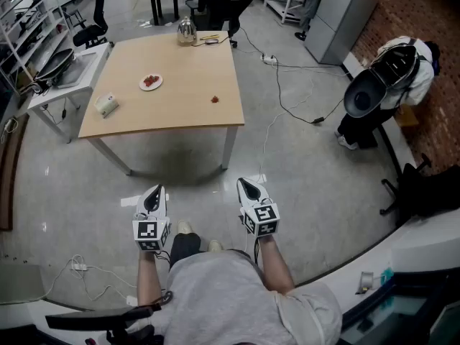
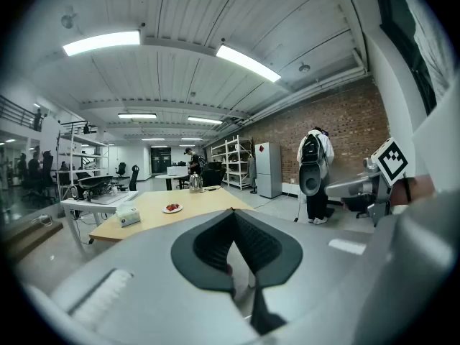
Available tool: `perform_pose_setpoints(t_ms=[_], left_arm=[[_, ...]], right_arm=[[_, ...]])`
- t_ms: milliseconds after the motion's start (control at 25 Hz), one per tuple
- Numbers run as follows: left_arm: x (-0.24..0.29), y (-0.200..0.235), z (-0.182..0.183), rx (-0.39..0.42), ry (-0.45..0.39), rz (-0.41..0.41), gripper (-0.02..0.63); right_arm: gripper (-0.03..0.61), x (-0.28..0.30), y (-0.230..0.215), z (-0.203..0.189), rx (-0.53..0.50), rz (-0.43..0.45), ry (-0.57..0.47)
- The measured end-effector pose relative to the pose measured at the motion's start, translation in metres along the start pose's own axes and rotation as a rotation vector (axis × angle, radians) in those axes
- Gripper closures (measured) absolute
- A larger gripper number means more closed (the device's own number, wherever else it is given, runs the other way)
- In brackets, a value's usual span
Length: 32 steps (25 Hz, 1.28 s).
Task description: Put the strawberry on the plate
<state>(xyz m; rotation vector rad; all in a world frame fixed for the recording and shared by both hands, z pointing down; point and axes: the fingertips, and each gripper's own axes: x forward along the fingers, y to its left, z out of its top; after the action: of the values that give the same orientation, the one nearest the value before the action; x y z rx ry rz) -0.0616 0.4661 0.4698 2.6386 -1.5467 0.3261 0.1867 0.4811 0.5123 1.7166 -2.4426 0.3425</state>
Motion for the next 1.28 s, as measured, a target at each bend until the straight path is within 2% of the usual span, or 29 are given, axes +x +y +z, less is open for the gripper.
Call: perform_pose_setpoints(t_ms=[320, 840, 1280], left_arm=[[0.009, 0.003, 0.004, 0.019, -0.003, 0.013, 0.594], [0.041, 0.006, 0.001, 0.011, 0.023, -0.004, 0.594], [0.113, 0.059, 0.007, 0.033, 0.039, -0.094, 0.594]], right_arm=[[0.572, 0.005, -0.002, 0.005, 0.041, 0.015, 0.003], [0.572, 0.031, -0.012, 0.003, 0.038, 0.023, 0.019], [0.572, 0.093, -0.025, 0.008, 0.049, -0.081, 0.024]])
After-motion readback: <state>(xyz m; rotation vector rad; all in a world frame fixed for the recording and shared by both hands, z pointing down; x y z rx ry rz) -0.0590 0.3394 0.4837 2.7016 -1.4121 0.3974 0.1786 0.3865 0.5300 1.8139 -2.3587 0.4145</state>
